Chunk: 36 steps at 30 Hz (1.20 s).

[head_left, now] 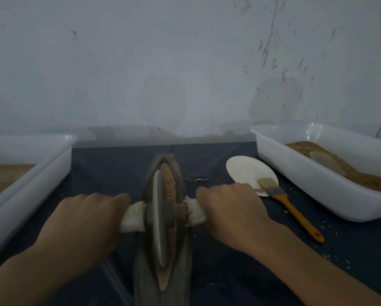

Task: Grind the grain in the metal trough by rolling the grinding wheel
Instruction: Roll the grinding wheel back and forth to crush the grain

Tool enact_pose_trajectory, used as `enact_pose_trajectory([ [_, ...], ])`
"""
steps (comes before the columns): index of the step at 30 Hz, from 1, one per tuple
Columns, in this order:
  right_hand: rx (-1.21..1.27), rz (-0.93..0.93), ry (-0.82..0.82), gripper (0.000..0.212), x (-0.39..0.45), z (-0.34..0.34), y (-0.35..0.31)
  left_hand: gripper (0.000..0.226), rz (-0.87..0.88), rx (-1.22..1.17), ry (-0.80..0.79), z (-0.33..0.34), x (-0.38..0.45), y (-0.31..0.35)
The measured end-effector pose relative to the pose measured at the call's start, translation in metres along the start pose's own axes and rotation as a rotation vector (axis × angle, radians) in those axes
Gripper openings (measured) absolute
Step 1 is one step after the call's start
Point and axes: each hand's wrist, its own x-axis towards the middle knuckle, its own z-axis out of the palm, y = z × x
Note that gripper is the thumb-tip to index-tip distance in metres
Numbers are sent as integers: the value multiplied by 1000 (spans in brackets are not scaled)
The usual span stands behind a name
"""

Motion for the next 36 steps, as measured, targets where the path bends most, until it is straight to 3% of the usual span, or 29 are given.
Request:
enact_pose_trajectory([
  [4, -17, 36, -40, 40, 6, 5, 2, 59, -28, 19, -27, 7, 6, -2],
  [10, -16, 88, -65, 21, 56, 33, 14, 26, -201, 30, 28, 40, 52, -9],
  [19, 47, -3, -133, 18, 38, 6, 7, 23, -180, -22, -134, 27, 28, -7],
  [22, 29, -30, -71, 27, 13, -7, 1, 28, -168, -47, -160, 18, 5, -8],
  [25, 22, -8, -90, 29, 5, -7, 1, 33, -148, -63, -97, 19, 0, -7],
  [29, -3, 37, -90, 17, 31, 10, 4, 34, -136, 12, -28, 33, 22, -7],
  [36, -13, 104, -92, 15, 71, 34, 16, 26, -197, -19, 38, 45, 61, -12],
])
